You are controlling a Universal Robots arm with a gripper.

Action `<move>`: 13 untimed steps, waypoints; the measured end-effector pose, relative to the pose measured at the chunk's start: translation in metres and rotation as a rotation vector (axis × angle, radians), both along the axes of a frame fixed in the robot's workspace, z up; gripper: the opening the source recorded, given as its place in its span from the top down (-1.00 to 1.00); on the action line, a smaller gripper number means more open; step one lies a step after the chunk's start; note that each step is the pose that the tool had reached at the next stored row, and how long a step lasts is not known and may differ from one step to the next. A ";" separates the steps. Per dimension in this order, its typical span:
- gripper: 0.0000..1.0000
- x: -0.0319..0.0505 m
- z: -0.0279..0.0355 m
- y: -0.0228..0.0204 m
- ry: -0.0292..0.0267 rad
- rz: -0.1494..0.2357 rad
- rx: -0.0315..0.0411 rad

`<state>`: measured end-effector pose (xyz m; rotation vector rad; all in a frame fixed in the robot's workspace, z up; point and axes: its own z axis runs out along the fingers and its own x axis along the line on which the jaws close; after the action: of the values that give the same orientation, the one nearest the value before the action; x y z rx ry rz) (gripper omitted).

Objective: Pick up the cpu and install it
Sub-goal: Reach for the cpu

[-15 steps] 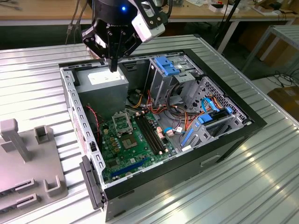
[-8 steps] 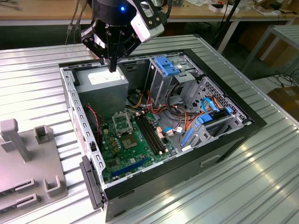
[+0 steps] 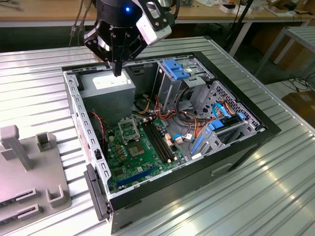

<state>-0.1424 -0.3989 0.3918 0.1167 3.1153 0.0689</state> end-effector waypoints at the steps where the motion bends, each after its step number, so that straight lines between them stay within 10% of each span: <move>1: 0.79 -0.0003 0.0000 0.0000 0.0000 0.000 0.0000; 13: 0.79 -0.0045 -0.0006 0.0000 0.0009 0.000 0.0000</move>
<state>-0.1469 -0.3989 0.3912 0.1168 3.1162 0.0688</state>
